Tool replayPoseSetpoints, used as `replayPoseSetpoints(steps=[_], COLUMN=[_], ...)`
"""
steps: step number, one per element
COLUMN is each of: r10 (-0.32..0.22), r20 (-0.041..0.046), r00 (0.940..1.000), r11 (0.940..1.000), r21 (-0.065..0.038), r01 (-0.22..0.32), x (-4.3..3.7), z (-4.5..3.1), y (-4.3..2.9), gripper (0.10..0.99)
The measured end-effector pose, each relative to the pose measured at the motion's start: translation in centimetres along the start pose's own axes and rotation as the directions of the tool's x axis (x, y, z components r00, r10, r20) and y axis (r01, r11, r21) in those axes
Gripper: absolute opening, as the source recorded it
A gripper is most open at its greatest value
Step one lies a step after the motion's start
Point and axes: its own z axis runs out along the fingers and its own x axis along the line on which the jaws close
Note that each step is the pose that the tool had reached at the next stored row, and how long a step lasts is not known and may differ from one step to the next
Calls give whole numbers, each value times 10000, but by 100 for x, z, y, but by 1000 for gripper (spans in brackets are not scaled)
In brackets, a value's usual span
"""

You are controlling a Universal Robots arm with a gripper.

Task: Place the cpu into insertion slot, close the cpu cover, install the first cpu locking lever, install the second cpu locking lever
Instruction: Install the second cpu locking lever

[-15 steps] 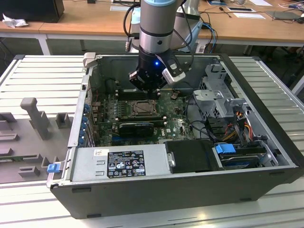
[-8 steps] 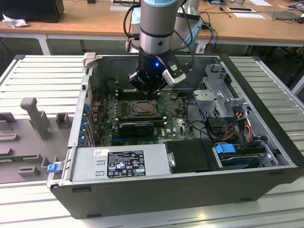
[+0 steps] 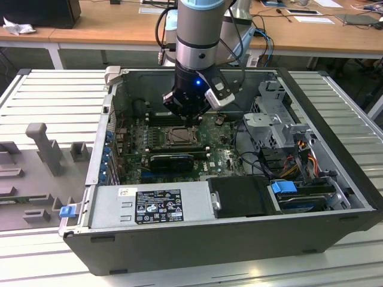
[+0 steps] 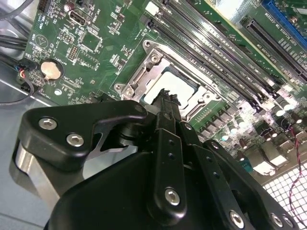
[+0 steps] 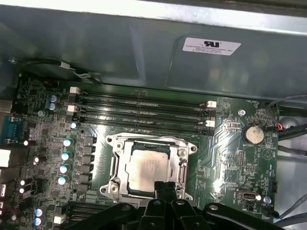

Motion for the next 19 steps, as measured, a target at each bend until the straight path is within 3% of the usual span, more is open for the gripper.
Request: replayPoseSetpoints(steps=[12, 19], r10=[1, 8], r20=[-1, 0], r00=[10000, 10000], r11=[10000, 10000], r21=[0, 0], r01=[-1, -8], x=[3, 9], z=[-32, -37], y=[-33, -95], gripper=[106, 106])
